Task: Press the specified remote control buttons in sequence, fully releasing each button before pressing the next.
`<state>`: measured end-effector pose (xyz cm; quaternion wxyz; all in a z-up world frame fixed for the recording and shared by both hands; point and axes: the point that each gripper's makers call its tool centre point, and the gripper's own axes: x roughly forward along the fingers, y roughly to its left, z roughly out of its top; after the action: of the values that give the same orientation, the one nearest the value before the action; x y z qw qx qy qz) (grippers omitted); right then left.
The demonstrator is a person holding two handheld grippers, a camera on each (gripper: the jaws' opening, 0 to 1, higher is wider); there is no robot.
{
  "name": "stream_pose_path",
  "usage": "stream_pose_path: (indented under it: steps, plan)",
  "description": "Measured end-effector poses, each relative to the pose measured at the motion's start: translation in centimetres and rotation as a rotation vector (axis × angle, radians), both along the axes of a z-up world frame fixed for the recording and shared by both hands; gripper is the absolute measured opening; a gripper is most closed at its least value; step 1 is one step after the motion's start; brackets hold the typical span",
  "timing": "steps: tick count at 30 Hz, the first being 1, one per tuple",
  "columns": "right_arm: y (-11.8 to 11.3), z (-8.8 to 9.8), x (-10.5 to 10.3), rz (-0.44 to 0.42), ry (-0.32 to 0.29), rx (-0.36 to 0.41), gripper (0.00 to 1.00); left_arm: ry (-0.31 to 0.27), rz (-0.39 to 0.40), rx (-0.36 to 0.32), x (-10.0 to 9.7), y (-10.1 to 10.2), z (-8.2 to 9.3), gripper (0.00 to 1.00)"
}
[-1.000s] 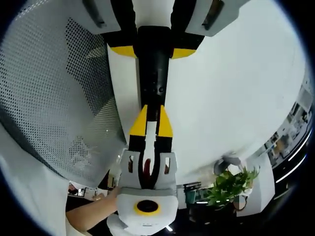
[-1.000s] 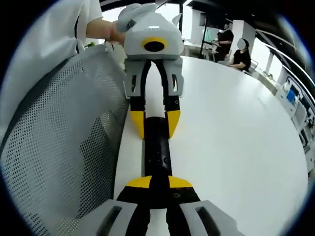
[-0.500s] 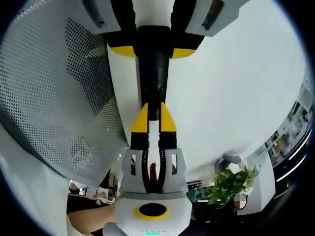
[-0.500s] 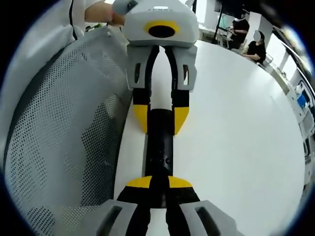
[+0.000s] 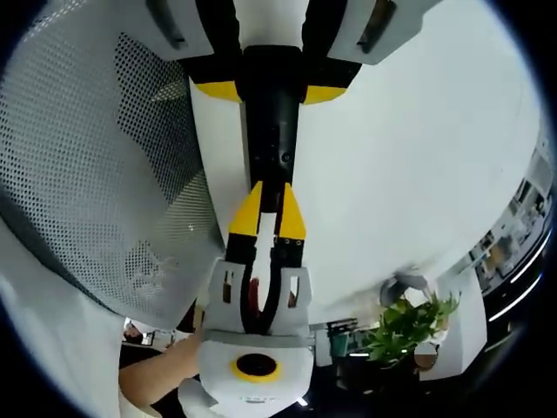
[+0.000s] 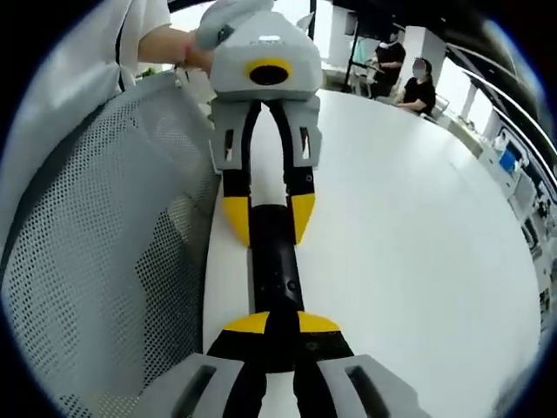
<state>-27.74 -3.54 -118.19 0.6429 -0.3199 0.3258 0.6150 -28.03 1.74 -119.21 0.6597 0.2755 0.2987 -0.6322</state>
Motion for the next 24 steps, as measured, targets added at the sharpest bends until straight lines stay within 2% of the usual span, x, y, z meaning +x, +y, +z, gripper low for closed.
stream_pose_path:
  steps: [2,10,16,21,24]
  plan:
    - [0.08,0.01,0.1,-0.003,0.016,0.008,0.06,0.0,-0.001,0.002,0.0,0.0,0.01,0.25]
    - [0.46,-0.05,-0.09,0.048,0.009,-0.023,0.06,0.001,-0.001,0.002,-0.02,0.02,0.02,0.25]
    - [0.61,-0.23,-0.23,0.093,-0.02,-0.119,0.05,0.001,-0.005,0.004,-0.01,0.04,0.02,0.25]
    - [0.57,-0.38,-0.11,0.078,0.002,-0.2,0.04,0.0,-0.005,0.003,0.01,0.04,0.0,0.25]
    - [0.71,-0.48,-0.15,0.071,-0.011,-0.237,0.04,-0.001,-0.006,0.006,0.02,0.02,-0.02,0.25]
